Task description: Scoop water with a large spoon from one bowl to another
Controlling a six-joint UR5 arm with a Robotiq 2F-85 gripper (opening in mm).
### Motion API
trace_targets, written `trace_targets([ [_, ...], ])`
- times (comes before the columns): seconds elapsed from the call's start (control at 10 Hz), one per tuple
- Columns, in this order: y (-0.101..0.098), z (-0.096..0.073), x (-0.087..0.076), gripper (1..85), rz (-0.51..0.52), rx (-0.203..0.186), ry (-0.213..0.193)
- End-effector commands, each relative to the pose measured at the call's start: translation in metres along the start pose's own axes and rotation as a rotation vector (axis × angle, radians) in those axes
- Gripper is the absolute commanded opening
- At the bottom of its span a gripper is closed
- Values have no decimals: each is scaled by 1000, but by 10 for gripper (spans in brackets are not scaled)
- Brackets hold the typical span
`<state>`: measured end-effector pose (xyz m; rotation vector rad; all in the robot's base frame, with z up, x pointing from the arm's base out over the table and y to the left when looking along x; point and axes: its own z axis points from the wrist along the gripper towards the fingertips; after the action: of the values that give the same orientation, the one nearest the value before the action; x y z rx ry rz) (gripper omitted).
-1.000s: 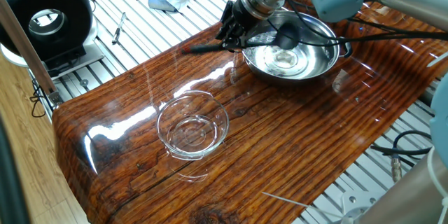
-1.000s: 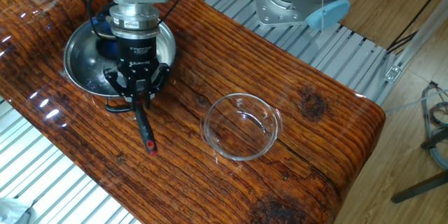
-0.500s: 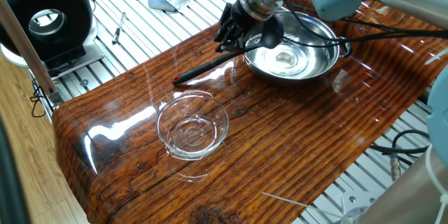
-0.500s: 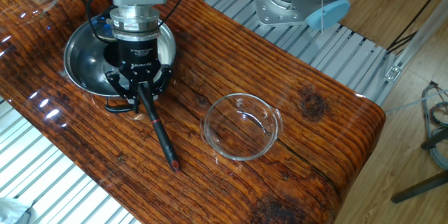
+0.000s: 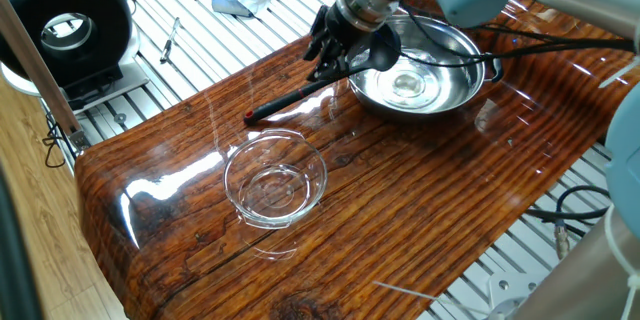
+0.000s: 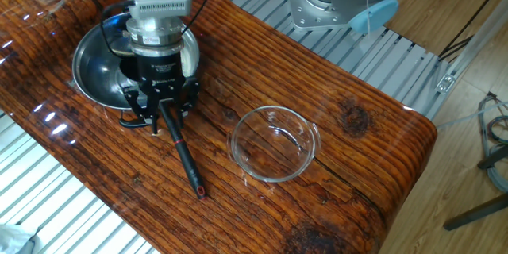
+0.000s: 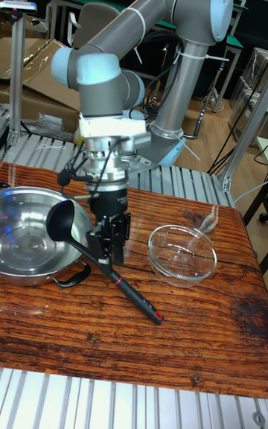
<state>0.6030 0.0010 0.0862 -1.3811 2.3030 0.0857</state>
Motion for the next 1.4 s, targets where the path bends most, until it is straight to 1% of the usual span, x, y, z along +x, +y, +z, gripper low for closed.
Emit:
trace_targets([
  [0.0,25,19,-4,500,53,-54,64],
  [0.1,25,22,-2,503,48,-41,108],
  [0.2,26,24,-5,503,49,-42,132],
  [0.3,28,23,-1,507,55,-52,191],
  [0.4,25,23,5,507,53,-37,242],
  [0.5,26,25,2,507,61,-31,264],
  [0.6,28,27,-4,507,69,-26,274],
  [0.7,29,28,-13,507,71,-23,294],
  [0.8,27,28,-17,507,62,-18,311],
  [0.9,25,29,-17,507,55,-16,327],
  [1.0,20,30,-14,507,38,-3,353],
  [1.2,13,41,-17,507,25,4,360],
  [1.3,7,43,-18,507,7,12,378],
])
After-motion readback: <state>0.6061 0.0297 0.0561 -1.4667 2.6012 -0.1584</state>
